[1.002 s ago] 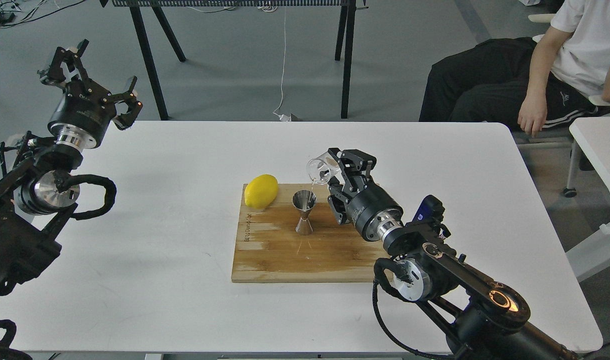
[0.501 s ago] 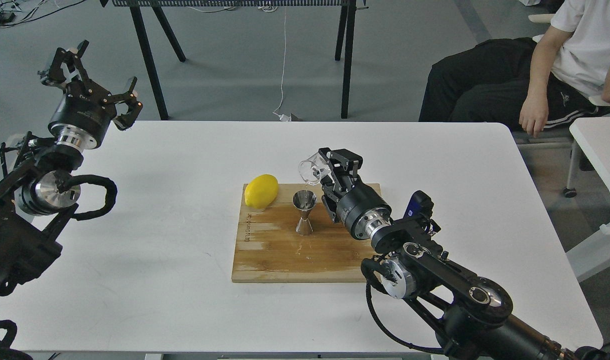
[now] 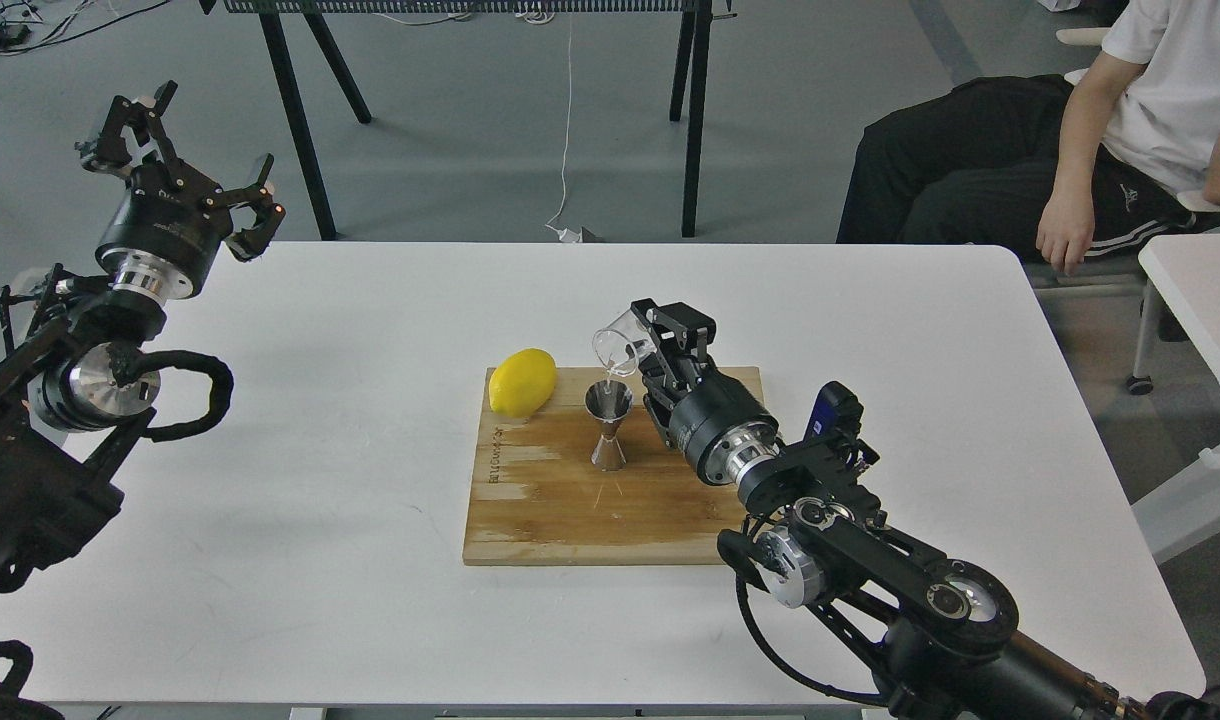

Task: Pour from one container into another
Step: 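Tilt the glass cup with the right gripper to pour into the jigger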

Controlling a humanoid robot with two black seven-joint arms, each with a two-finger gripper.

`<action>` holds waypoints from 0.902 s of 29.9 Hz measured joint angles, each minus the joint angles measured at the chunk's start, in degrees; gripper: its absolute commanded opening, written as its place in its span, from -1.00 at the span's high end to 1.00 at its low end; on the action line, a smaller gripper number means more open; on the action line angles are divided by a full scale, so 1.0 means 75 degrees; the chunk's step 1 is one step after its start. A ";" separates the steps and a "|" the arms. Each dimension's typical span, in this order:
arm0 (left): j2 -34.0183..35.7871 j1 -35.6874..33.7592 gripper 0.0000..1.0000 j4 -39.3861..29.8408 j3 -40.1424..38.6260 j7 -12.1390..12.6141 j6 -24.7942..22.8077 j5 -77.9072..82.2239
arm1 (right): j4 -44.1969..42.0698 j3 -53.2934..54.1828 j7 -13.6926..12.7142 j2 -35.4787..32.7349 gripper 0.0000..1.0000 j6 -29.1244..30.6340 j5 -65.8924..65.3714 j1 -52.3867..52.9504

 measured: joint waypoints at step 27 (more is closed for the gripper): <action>-0.0012 0.0048 -1.00 -0.0001 0.0000 -0.0012 -0.0012 -0.0002 | -0.0462 -0.0317 0.0297 0.0029 0.36 -0.0260 -0.0818 0.0002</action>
